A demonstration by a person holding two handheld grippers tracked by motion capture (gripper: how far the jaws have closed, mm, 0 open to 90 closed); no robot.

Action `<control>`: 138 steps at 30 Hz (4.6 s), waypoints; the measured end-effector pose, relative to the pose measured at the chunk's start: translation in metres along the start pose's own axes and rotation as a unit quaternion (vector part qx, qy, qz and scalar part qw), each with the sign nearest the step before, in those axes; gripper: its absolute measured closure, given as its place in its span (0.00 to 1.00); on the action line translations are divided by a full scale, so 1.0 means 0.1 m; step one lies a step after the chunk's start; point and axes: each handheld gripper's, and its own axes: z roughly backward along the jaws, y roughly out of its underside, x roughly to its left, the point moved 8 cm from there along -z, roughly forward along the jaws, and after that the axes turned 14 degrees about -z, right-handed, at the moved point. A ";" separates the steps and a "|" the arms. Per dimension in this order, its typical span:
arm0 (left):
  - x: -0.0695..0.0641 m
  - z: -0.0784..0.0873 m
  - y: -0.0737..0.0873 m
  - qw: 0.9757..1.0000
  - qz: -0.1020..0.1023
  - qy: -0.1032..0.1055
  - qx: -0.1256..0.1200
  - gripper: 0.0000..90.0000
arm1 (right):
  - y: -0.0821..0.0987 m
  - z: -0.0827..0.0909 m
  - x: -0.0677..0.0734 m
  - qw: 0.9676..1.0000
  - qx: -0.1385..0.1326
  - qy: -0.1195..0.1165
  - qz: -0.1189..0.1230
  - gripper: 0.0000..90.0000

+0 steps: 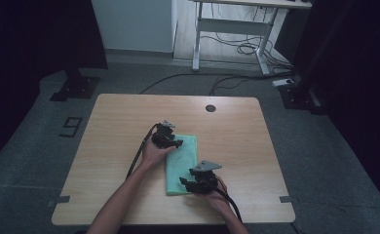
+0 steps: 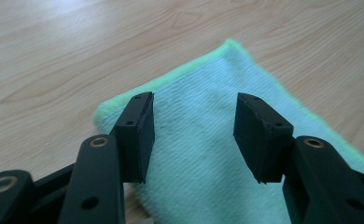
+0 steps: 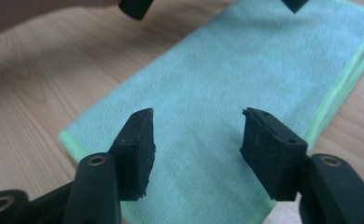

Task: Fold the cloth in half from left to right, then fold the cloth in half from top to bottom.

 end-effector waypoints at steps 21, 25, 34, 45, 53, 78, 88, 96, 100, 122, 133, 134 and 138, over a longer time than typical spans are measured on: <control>-0.22 -0.16 -0.08 1.000 -0.017 0.011 -0.004 0.53 | 0.29 0.16 -0.04 0.999 0.019 0.034 0.016 0.47; -0.33 -0.21 -0.14 1.000 -0.018 0.015 -0.007 0.52 | 0.35 0.28 -0.11 0.999 0.014 0.032 0.003 0.49; -0.42 -0.27 -0.20 0.999 -0.031 0.024 -0.005 0.49 | 0.38 0.36 -0.18 0.999 0.012 0.032 -0.005 0.48; -0.31 0.04 -0.18 0.999 -0.020 0.018 -0.027 0.48 | 0.31 0.40 -0.22 1.000 0.003 0.026 -0.016 0.43; -0.27 0.34 -0.12 0.999 -0.022 0.012 -0.044 0.48 | 0.12 0.42 -0.27 0.999 -0.017 0.029 -0.022 0.41; -0.24 0.49 0.11 0.999 -0.001 0.014 -0.050 0.48 | -0.15 0.28 -0.45 0.999 -0.027 0.041 -0.024 0.39; -0.21 0.40 0.07 0.999 0.006 0.017 -0.051 0.47 | -0.28 0.26 -0.56 0.998 -0.031 0.049 -0.022 0.39; -0.17 0.32 0.01 0.999 0.006 0.019 -0.049 0.47 | -0.46 0.16 -0.75 0.998 -0.031 0.056 -0.030 0.40; -0.16 0.29 -0.01 0.999 0.004 0.020 -0.049 0.48 | -0.53 0.12 -0.87 0.997 -0.030 0.063 -0.035 0.41; -0.10 -0.02 -0.10 0.999 0.004 0.016 -0.032 0.51 | -0.74 -0.06 -1.24 0.994 -0.037 0.074 -0.067 0.44; -0.07 -0.08 -0.14 0.999 0.003 0.018 -0.026 0.52 | -0.80 -0.25 -1.39 0.992 -0.017 0.095 -0.082 0.44; -0.07 -0.09 -0.13 1.000 0.001 0.019 -0.024 0.52 | -0.80 -0.26 -1.39 0.992 -0.017 0.096 -0.084 0.44; -0.10 -0.11 -0.12 1.000 -0.003 0.023 -0.021 0.53 | -0.79 -0.30 -1.41 0.991 -0.009 0.107 -0.080 0.44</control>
